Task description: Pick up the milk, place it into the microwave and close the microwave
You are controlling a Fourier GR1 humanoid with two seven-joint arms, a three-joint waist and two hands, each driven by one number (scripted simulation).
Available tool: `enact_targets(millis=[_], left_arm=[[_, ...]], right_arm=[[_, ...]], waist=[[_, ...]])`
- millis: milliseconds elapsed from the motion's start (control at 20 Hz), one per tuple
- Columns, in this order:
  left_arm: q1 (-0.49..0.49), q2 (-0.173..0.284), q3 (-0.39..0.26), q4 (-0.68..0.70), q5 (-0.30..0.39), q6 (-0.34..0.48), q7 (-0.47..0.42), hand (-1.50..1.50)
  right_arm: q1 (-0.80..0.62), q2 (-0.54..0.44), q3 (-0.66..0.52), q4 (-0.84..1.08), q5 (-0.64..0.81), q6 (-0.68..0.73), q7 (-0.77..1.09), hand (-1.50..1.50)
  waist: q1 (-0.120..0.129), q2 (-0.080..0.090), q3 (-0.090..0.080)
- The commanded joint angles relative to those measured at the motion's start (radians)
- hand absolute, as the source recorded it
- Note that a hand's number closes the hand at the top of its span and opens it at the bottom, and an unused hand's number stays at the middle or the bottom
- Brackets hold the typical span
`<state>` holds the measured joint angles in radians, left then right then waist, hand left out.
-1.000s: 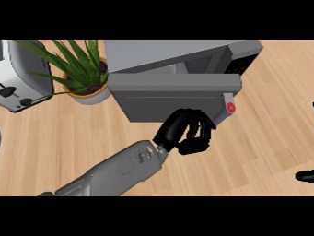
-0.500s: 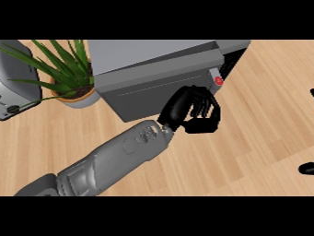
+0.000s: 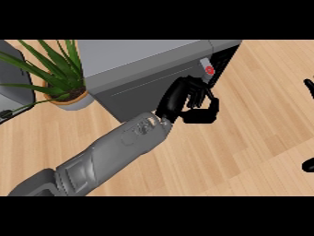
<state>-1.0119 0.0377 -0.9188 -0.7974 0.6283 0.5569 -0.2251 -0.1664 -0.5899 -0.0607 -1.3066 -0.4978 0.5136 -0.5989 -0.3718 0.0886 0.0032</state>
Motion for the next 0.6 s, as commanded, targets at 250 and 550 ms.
enact_targets(millis=[250, 550], left_arm=[[-0.1, -0.036, 0.006, 0.026, 0.034, 0.015, -0.017, 1.5], [-0.117, -0.036, -0.001, 0.03, 0.056, 0.024, -0.021, 1.5]], right_arm=[[-0.045, -0.041, 0.059, -0.057, -0.012, 0.117, 0.024, -1.5], [-0.101, -0.078, 0.143, -0.177, 0.016, 0.215, 0.036, 1.5]], waist=[[-0.039, 0.003, 0.001], [-0.028, -0.004, 0.003]])
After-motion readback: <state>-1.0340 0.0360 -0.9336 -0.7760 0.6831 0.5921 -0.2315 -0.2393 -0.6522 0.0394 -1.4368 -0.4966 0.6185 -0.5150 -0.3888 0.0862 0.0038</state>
